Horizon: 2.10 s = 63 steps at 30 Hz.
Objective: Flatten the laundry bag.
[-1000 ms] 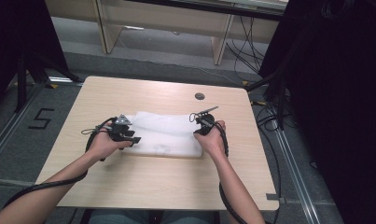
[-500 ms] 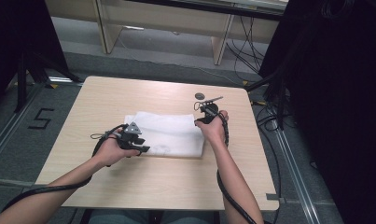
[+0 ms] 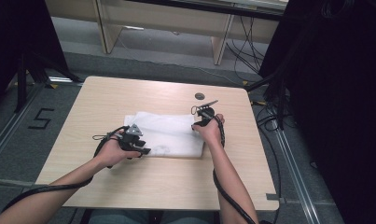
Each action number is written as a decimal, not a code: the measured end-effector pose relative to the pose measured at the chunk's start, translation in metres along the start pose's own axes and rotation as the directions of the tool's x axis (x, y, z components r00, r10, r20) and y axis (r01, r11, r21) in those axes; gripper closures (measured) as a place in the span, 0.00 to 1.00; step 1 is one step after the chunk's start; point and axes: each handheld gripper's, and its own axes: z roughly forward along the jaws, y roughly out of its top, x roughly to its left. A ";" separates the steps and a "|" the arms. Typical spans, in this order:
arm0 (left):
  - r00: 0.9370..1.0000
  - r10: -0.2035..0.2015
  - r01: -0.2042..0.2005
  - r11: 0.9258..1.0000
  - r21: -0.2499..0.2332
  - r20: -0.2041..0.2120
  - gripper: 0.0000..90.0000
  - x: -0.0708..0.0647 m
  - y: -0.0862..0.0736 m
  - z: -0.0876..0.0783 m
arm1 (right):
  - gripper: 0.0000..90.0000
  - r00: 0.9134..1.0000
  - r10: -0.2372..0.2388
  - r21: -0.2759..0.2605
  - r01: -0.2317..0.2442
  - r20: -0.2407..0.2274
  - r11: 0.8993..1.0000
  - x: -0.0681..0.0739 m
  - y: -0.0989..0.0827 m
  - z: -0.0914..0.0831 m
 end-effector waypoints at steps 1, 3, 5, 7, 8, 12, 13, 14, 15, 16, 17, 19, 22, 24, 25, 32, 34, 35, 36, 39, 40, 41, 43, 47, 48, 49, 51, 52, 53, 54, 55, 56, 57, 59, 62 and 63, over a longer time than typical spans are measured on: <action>1.000 -0.004 0.004 1.000 0.001 -0.003 0.62 0.000 0.000 0.000 | 0.45 1.000 -0.014 -0.005 0.014 -0.003 1.000 0.000 0.000 0.001; 1.000 0.005 -0.005 1.000 0.005 -0.005 0.63 0.000 -0.001 0.001 | 0.51 0.999 -0.050 0.000 0.050 -0.001 0.999 0.002 0.000 0.002; 1.000 0.001 -0.001 1.000 0.004 -0.015 0.63 -0.001 -0.002 0.002 | 0.60 0.996 -0.087 0.001 0.087 -0.010 0.996 0.004 0.000 0.002; 1.000 0.014 -0.014 1.000 0.004 -0.012 0.64 -0.001 -0.001 0.002 | 0.65 0.994 -0.113 0.003 0.113 -0.011 0.994 0.006 0.001 0.001; 1.000 0.020 -0.020 1.000 0.002 -0.017 0.65 -0.001 -0.001 0.003 | 0.76 0.987 -0.158 0.005 0.158 -0.013 0.987 0.012 0.001 0.000; 1.000 0.013 -0.013 1.000 -0.003 -0.017 0.65 -0.001 -0.002 0.003 | 0.87 0.981 -0.192 0.024 0.192 -0.017 0.981 0.017 0.001 -0.001; 1.000 0.013 -0.013 1.000 -0.003 -0.017 0.66 -0.001 -0.002 0.003 | 0.87 0.981 -0.192 0.024 0.192 -0.017 0.981 0.017 0.001 -0.001; 1.000 0.012 -0.012 1.000 -0.003 -0.016 0.66 -0.001 -0.003 0.003 | 0.90 0.978 -0.208 0.019 0.209 -0.008 0.978 0.017 0.002 -0.001; 1.000 0.015 -0.015 1.000 -0.003 -0.017 0.66 -0.002 -0.003 0.003 | 0.92 0.976 -0.216 0.014 0.216 -0.019 0.976 0.017 0.002 -0.001; 1.000 0.019 -0.019 1.000 -0.004 -0.019 0.66 -0.002 -0.003 0.003 | 0.94 0.980 -0.197 0.024 0.198 -0.023 0.980 0.018 0.001 -0.002; 0.999 0.026 -0.026 1.000 -0.004 -0.021 0.66 -0.002 -0.003 0.003 | 0.97 0.980 -0.199 0.024 0.199 -0.007 0.980 0.018 0.002 -0.005; 0.999 0.026 -0.026 1.000 -0.004 -0.021 0.66 -0.001 -0.003 0.003 | 0.97 0.981 -0.195 0.024 0.195 -0.010 0.981 0.018 0.002 -0.006; 0.999 0.025 -0.025 1.000 -0.005 -0.022 0.66 -0.002 -0.003 0.003 | 0.98 0.980 -0.201 0.006 0.201 -0.014 0.980 0.016 0.003 -0.011; 0.999 0.024 -0.025 1.000 -0.005 -0.024 0.66 -0.002 -0.003 0.003 | 0.98 0.977 -0.212 -0.006 0.212 -0.019 0.977 0.015 0.003 -0.013; 0.999 0.025 -0.025 1.000 -0.004 -0.025 0.66 -0.002 -0.003 0.003 | 0.98 0.977 -0.212 -0.020 0.211 -0.014 0.977 0.015 0.003 -0.015; 0.999 0.011 -0.011 1.000 -0.007 -0.033 0.67 -0.003 -0.002 0.004 | 0.99 0.971 -0.238 -0.067 0.236 -0.021 0.969 0.016 0.009 -0.040; 0.999 0.010 -0.011 1.000 -0.006 -0.034 0.67 -0.003 -0.002 0.004 | 0.99 0.975 -0.223 -0.073 0.221 -0.021 0.973 0.015 0.010 -0.043; 0.999 0.010 -0.010 1.000 -0.007 -0.034 0.67 -0.003 -0.002 0.004 | 0.99 0.976 -0.218 -0.072 0.216 -0.026 0.974 0.014 0.010 -0.044; 0.999 0.011 -0.011 1.000 -0.006 -0.035 0.67 -0.003 -0.002 0.004 | 0.99 0.975 -0.219 -0.072 0.216 -0.033 0.974 0.013 0.010 -0.043; 0.999 0.013 -0.013 1.000 -0.005 -0.035 0.67 -0.003 -0.002 0.004 | 0.99 0.973 -0.224 -0.074 0.221 -0.046 0.973 0.017 0.008 -0.045; 0.999 0.009 -0.009 1.000 -0.007 -0.035 0.67 -0.003 -0.002 0.004 | 0.99 0.971 -0.232 -0.088 0.227 -0.056 0.970 0.019 0.007 -0.047; 0.999 0.009 -0.009 1.000 -0.006 -0.036 0.67 -0.003 -0.002 0.004 | 0.99 0.971 -0.231 -0.106 0.224 -0.063 0.969 0.022 0.007 -0.049; 0.999 0.010 -0.010 1.000 -0.005 -0.038 0.67 -0.004 -0.002 0.004 | 0.99 0.968 -0.240 -0.141 0.229 -0.070 0.963 0.025 0.008 -0.056; 0.999 0.000 0.000 1.000 -0.002 -0.045 0.68 -0.004 -0.002 0.004 | 1.00 0.959 -0.254 -0.209 0.225 -0.123 0.952 0.037 0.006 -0.078; 0.999 0.000 0.000 1.000 0.000 -0.048 0.68 -0.005 -0.001 0.004 | 1.00 0.958 -0.243 -0.215 0.208 -0.154 0.954 0.041 0.005 -0.084; 0.999 0.000 0.000 1.000 0.000 -0.048 0.68 -0.005 -0.001 0.004 | 0.99 0.951 -0.256 -0.223 0.216 -0.173 0.951 0.044 0.003 -0.090; 0.999 0.007 -0.006 1.000 0.008 -0.050 0.68 -0.005 -0.001 0.004 | 1.00 0.948 -0.259 -0.230 0.214 -0.187 0.949 0.047 0.001 -0.094; 0.998 0.009 -0.008 1.000 0.006 -0.055 0.68 -0.005 0.000 0.004 | 0.99 0.939 -0.285 -0.275 0.227 -0.193 0.934 0.048 0.000 -0.095; 0.998 0.011 -0.011 1.000 0.006 -0.063 0.70 -0.005 0.000 0.004 | 1.00 0.924 -0.313 -0.274 0.249 -0.221 0.929 0.054 -0.005 -0.106; 0.998 0.011 -0.010 1.000 0.008 -0.063 0.70 -0.006 0.000 0.005 | 1.00 0.924 -0.313 -0.274 0.249 -0.221 0.929 0.054 -0.005 -0.106; 0.998 0.012 -0.011 1.000 0.009 -0.064 0.70 -0.006 0.000 0.005 | 1.00 0.920 -0.319 -0.304 0.244 -0.227 0.921 0.057 -0.007 -0.106; 0.998 0.020 -0.019 1.000 0.015 -0.065 0.70 -0.005 0.000 0.004 | 1.00 0.901 -0.358 -0.318 0.274 -0.246 0.908 0.061 -0.013 -0.114; 0.998 0.020 -0.019 1.000 0.015 -0.065 0.70 -0.005 0.000 0.004 | 1.00 0.901 -0.358 -0.318 0.274 -0.246 0.908 0.061 -0.013 -0.114; 0.998 0.015 -0.014 1.000 0.014 -0.067 0.70 -0.006 0.000 0.004 | 1.00 0.893 -0.358 -0.320 0.267 -0.274 0.909 0.067 -0.022 -0.123; 0.997 0.017 -0.015 1.000 0.016 -0.071 0.71 -0.006 0.001 0.004 | 1.00 0.857 -0.397 -0.341 0.284 -0.329 0.896 0.074 -0.037 -0.134; 0.997 0.013 -0.012 1.000 0.016 -0.070 0.71 -0.006 0.001 0.004 | 1.00 0.857 -0.397 -0.341 0.284 -0.329 0.896 0.074 -0.037 -0.134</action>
